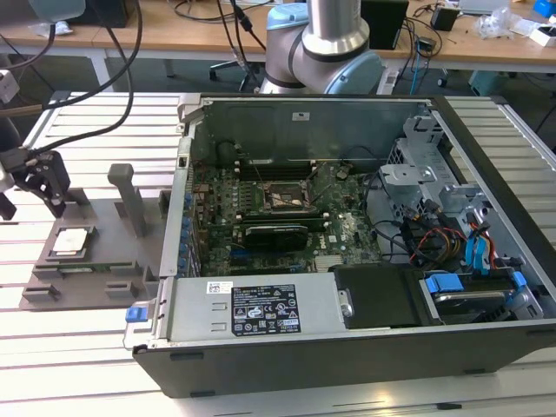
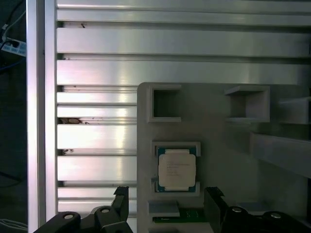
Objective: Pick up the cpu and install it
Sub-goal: 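Pick up the cpu and move it towards the insertion slot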
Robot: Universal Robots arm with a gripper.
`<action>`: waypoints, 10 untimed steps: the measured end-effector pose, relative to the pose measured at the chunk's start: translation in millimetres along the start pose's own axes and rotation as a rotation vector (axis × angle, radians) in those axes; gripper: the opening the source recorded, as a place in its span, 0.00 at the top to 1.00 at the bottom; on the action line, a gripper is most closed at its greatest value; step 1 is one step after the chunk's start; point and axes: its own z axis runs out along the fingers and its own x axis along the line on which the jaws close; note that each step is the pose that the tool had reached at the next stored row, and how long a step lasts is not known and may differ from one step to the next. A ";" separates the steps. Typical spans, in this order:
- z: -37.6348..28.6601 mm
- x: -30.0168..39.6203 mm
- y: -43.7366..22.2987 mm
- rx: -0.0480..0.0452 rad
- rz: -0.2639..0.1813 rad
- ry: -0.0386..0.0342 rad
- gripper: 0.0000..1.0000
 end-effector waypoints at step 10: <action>5.6 0.2 0.1 0.0000 0.000 0.0001 0.28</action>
